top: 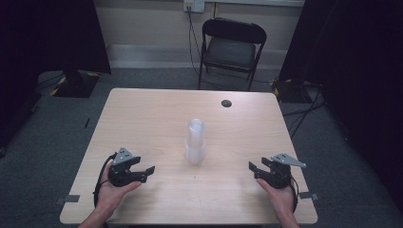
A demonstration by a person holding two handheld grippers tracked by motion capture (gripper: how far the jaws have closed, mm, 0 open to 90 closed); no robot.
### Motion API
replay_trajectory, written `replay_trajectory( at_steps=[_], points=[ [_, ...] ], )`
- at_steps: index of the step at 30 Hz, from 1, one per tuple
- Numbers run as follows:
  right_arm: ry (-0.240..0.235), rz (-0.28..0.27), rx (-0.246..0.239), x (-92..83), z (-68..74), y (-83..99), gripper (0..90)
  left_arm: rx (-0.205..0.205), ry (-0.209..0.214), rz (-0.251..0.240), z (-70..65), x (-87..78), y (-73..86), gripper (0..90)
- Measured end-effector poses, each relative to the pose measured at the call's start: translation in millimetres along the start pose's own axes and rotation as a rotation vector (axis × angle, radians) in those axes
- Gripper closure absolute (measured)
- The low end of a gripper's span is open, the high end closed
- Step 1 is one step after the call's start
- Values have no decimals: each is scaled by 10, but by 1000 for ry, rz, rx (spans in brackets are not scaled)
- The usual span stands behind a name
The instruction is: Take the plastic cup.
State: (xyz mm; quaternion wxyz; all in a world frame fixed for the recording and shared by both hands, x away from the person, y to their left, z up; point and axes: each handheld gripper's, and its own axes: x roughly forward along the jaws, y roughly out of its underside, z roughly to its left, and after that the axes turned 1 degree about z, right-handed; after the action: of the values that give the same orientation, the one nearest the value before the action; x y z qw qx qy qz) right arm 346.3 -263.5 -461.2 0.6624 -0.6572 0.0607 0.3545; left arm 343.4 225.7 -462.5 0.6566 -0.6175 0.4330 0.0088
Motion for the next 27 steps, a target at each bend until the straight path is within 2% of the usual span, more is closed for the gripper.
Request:
replay_trajectory(
  at_steps=[4,8,10,12,14,16,18,22,25,27],
  points=[
    [-10,0,-5,-3,14,-4,385,1,-1,-6,-13,-9,-11,283],
    [-18,-15,-10,-38,15,-12,386,35,-6,-4,-31,-19,-24,271],
    [-19,-20,-10,-48,10,-16,386,26,-9,-12,-39,-19,-29,255],
    [-20,-25,-11,-51,9,-19,386,26,6,-10,-33,-16,-35,239],
    [-21,-24,-13,-53,9,-24,386,25,2,-11,-33,-11,-39,219],
    [-25,-25,-17,-50,12,-29,387,-2,25,-10,-25,-11,-51,227],
    [-25,-23,-22,-48,16,-31,387,16,35,-9,-29,-16,-69,254],
    [-34,-23,-15,-42,10,-28,385,19,49,-20,-69,-17,-98,254],
    [-36,-21,-28,-39,24,-36,386,39,53,-22,-98,-33,-120,254],
    [-41,-29,-31,-44,43,-44,386,31,65,-41,-117,-51,-142,256]
  ],
)
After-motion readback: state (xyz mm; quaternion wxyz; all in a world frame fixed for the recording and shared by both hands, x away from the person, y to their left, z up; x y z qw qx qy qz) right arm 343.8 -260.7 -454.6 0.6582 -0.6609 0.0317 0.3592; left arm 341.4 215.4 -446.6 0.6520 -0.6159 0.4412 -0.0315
